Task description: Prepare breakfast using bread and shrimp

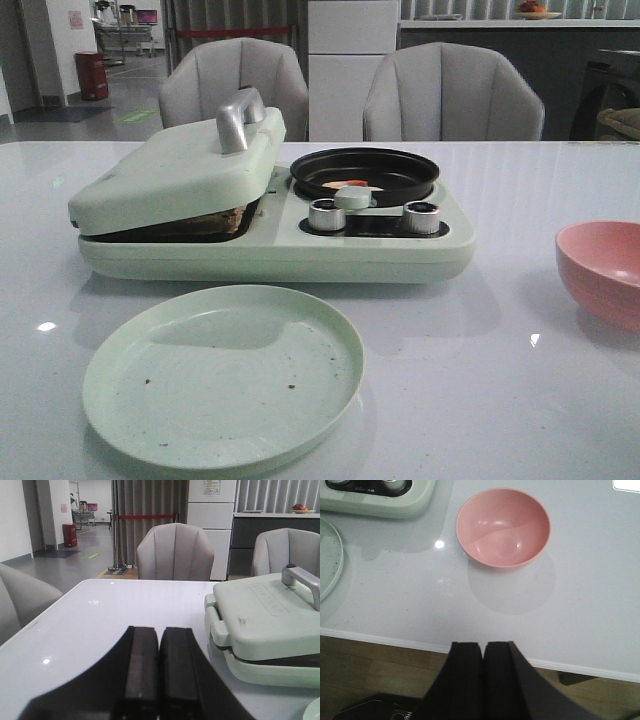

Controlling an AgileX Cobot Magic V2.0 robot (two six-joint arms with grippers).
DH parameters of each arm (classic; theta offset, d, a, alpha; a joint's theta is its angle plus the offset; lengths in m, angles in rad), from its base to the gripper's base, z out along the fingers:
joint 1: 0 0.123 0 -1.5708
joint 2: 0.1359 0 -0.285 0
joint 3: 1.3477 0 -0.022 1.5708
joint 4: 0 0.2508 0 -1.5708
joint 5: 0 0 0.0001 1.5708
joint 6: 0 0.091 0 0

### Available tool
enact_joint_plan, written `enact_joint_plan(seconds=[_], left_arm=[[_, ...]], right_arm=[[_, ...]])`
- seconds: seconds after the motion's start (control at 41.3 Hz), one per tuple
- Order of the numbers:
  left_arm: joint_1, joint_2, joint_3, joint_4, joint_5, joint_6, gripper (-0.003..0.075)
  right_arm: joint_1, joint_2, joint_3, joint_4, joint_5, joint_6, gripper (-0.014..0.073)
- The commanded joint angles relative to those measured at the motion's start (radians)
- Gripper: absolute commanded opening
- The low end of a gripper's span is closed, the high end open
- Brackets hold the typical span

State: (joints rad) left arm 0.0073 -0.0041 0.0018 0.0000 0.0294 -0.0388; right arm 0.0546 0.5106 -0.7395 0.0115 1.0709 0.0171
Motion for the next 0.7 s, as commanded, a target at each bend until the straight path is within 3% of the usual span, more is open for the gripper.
enact_joint_plan(seconds=[0.0, 0.678], left_arm=[[-0.007, -0.019, 0.005, -0.005, -0.094, -0.001, 0.0099], [-0.007, -0.019, 0.005, -0.005, -0.094, -0.001, 0.0099]], right_arm=[[-0.001, 0.002, -0.023, -0.001, -0.069, -0.003, 0.0046], [-0.029, -0.07, 0.049, -0.011, -0.096, -0.017, 0.0046]])
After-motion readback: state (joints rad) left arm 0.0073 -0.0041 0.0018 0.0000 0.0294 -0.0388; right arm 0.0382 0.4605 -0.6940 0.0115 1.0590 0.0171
